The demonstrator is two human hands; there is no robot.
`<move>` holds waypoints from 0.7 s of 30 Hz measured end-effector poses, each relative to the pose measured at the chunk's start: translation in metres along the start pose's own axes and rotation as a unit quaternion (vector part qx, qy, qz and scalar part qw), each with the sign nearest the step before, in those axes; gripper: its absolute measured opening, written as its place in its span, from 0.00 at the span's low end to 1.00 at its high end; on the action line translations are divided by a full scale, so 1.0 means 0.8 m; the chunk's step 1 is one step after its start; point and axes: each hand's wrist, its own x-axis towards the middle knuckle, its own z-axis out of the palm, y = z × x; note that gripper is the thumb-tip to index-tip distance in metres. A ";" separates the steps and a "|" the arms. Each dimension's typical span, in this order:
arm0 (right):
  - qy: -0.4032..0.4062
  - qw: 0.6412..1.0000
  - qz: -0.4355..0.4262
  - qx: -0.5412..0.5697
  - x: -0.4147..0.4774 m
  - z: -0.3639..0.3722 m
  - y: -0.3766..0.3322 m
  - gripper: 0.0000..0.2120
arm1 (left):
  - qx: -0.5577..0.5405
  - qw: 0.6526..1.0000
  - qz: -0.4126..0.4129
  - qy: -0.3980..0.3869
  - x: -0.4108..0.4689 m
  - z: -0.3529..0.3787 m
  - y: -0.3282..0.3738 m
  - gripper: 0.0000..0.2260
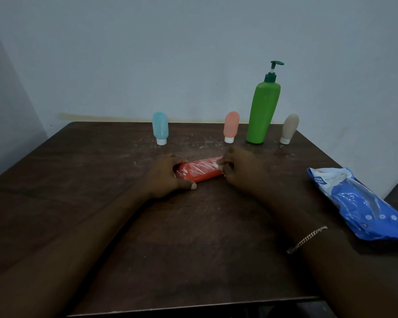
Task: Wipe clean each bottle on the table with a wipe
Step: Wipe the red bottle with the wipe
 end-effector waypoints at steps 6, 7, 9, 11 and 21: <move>0.031 0.999 0.032 -0.007 0.010 0.002 0.009 0.10 | 0.003 1.000 -0.002 -0.006 -0.001 -0.001 0.001 0.40; 0.019 1.000 0.006 -0.012 0.010 0.005 -0.002 0.10 | 0.004 1.000 -0.003 -0.007 -0.001 -0.001 0.001 0.40; 0.001 0.999 -0.040 -0.002 0.004 0.012 -0.021 0.11 | 0.001 1.000 -0.006 -0.007 -0.001 -0.001 0.000 0.40; -0.004 0.999 -0.044 0.019 -0.006 0.010 -0.020 0.10 | -0.007 1.000 -0.004 -0.008 -0.002 -0.001 -0.001 0.40; -0.019 0.996 -0.082 0.026 -0.004 0.018 -0.040 0.11 | -0.034 0.999 0.015 0.008 -0.002 0.001 -0.004 0.39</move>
